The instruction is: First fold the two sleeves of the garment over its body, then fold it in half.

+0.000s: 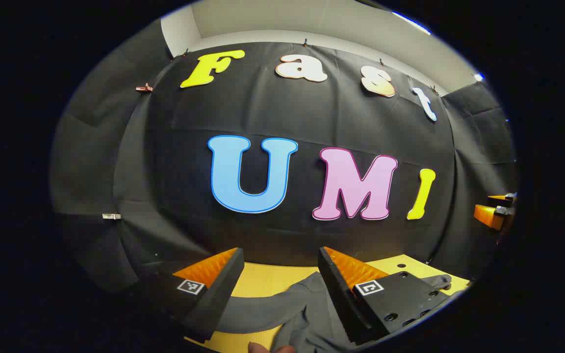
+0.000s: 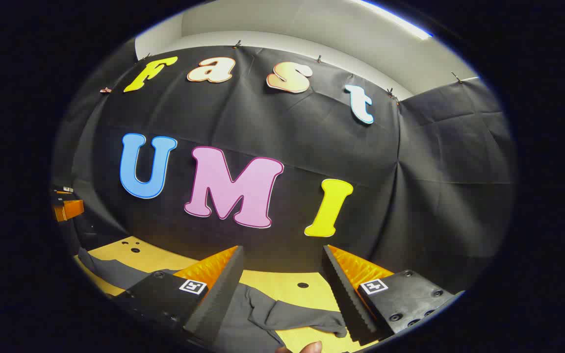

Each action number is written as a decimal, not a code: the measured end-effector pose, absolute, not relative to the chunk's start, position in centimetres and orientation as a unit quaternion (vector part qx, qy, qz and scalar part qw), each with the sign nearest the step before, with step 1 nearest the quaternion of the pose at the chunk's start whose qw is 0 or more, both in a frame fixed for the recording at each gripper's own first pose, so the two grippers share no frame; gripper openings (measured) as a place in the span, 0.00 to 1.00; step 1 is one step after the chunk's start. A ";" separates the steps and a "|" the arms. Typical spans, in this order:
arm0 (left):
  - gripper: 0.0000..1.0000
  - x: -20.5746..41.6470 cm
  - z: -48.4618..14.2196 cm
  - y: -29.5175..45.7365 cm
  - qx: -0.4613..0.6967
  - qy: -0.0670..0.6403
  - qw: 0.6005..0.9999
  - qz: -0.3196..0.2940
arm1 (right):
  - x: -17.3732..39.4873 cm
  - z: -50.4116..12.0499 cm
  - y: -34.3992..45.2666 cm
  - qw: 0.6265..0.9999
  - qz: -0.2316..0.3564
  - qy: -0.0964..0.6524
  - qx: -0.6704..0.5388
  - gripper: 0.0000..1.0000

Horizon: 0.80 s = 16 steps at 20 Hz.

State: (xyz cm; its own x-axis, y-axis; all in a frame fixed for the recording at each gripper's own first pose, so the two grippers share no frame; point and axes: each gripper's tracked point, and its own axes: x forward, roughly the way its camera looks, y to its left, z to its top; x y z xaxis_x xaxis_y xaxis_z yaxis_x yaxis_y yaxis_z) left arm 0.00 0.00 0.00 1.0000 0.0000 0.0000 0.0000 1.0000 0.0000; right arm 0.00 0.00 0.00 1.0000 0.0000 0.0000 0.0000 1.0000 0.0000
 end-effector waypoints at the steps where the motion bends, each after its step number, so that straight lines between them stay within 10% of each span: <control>1: 0.96 0.0 -0.3 0.1 -0.001 0.000 1.000 0.002 | 0.0 0.1 0.0 1.000 0.001 -0.001 0.000 0.96; 16: 0.96 -0.1 -1.5 0.2 -0.007 0.009 1.000 0.017 | 0.2 -0.4 0.6 1.000 0.003 0.002 -0.011 0.97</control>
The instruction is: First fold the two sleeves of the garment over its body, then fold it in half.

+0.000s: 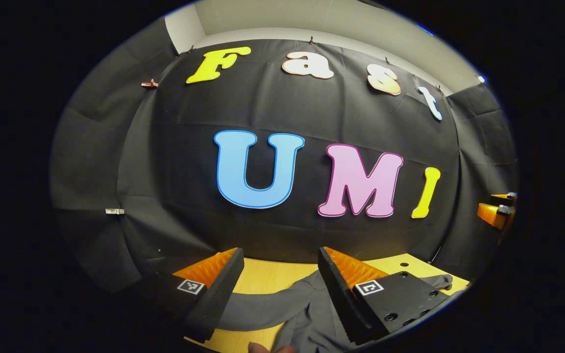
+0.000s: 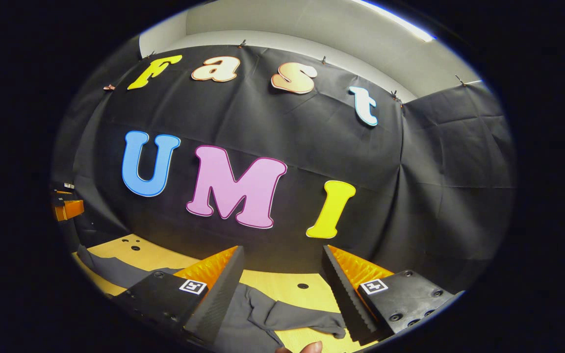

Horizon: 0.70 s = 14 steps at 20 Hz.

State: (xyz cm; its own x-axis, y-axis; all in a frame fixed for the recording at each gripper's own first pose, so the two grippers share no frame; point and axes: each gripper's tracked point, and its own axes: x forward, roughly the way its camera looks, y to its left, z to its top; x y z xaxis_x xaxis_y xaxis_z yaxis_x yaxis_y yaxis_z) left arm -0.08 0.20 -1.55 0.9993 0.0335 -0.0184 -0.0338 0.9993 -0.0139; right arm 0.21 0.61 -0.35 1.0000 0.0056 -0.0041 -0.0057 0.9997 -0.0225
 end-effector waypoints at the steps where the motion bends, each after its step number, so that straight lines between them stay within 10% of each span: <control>1: 0.96 -0.1 -1.7 0.2 -0.007 0.009 1.000 0.016 | 0.3 -0.4 0.4 1.000 0.001 0.003 -0.011 0.97; 14: 0.96 0.8 -4.6 -5.2 -0.011 0.045 0.999 0.008 | 4.4 -18.2 -14.1 0.968 -0.064 0.236 0.059 0.98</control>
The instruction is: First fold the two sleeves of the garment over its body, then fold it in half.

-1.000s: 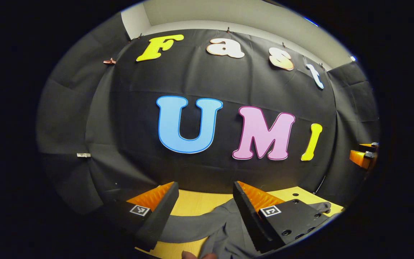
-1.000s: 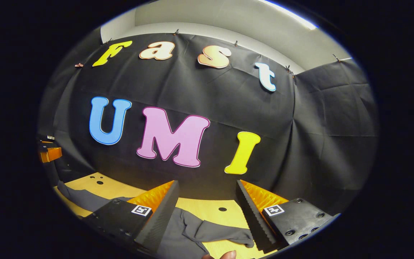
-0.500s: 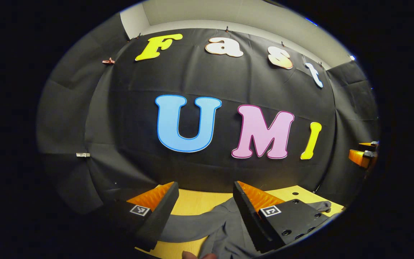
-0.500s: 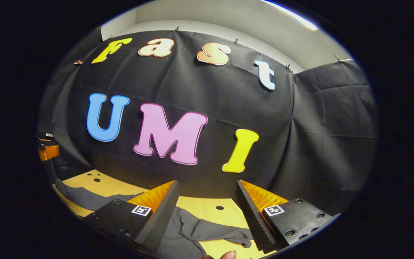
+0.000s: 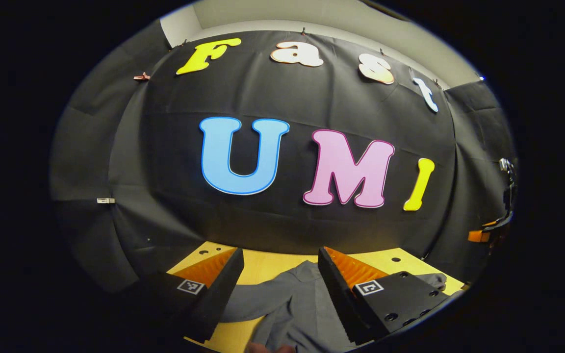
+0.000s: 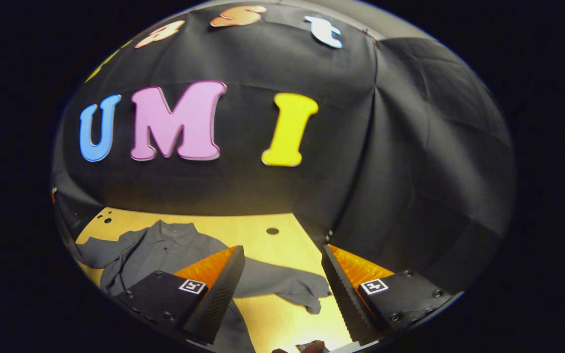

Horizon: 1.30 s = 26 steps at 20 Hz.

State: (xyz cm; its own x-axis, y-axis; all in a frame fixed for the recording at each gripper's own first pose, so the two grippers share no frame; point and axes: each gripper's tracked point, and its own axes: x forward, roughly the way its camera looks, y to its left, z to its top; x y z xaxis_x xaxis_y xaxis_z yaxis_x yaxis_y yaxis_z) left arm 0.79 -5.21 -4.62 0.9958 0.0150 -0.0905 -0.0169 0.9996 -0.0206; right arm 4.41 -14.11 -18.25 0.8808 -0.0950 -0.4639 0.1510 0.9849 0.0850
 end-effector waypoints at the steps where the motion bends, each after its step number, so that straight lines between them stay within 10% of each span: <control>1: 0.96 0.9 -4.9 -5.9 -0.008 0.048 0.999 0.010 | 4.7 -20.4 -15.1 0.961 -0.067 0.258 0.070 0.98; 22: 0.96 1.9 -11.2 -10.8 -0.012 0.136 0.984 0.112 | 10.7 -49.0 -19.6 0.877 -0.036 0.475 0.071 0.95; 25: 0.96 2.6 -11.6 -10.9 -0.007 0.135 0.985 0.106 | 10.8 -48.4 -19.3 0.885 -0.042 0.455 0.095 0.83; 26: 0.96 2.7 -11.6 -10.9 -0.009 0.136 0.985 0.104 | 10.8 -48.5 -19.4 0.886 -0.040 0.455 0.085 0.57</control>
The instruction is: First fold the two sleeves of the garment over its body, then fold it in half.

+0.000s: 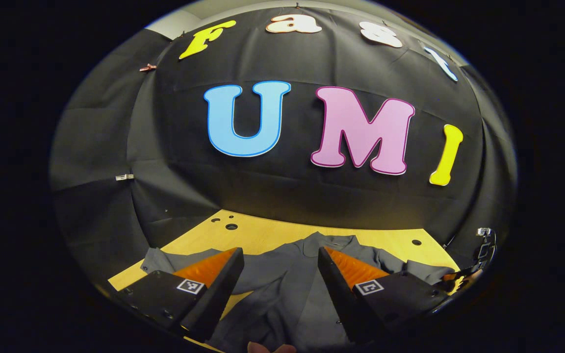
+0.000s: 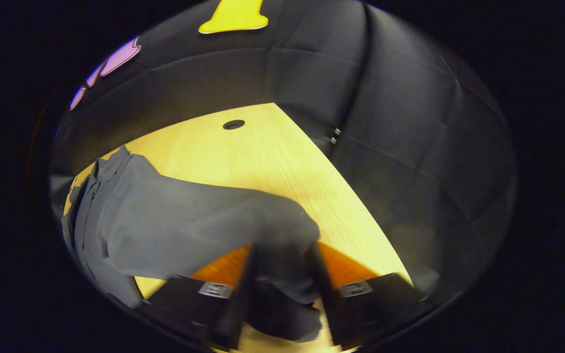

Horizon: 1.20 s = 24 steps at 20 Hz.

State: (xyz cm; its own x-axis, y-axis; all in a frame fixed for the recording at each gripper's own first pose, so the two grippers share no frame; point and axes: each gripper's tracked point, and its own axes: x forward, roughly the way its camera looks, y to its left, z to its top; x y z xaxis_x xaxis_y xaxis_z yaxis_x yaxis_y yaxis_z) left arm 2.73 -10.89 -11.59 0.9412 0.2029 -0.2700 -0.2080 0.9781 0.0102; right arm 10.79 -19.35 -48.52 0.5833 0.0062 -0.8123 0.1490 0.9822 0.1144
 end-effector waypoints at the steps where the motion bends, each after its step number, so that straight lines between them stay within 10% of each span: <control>1: 0.96 2.8 -11.4 -10.8 -0.011 0.135 0.986 0.101 | 11.0 -48.7 -19.4 0.885 -0.048 0.455 0.089 0.30; 2: 0.96 2.9 -11.1 -10.6 -0.014 0.133 0.986 0.096 | 11.1 -48.7 -19.1 0.882 -0.053 0.459 0.091 0.03; 24: 0.95 1.3 -10.5 8.0 -0.018 0.107 0.991 0.079 | 10.9 -19.9 -3.3 0.969 -0.014 0.217 0.120 0.05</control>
State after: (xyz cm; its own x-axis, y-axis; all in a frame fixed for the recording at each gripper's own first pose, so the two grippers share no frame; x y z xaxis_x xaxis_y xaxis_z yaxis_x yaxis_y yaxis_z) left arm 1.27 7.98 -10.54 0.9646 0.1530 -0.2146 -0.1605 0.9869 -0.0178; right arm 10.87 -3.31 -19.91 0.9052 0.0248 -0.4243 0.0798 0.9706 0.2269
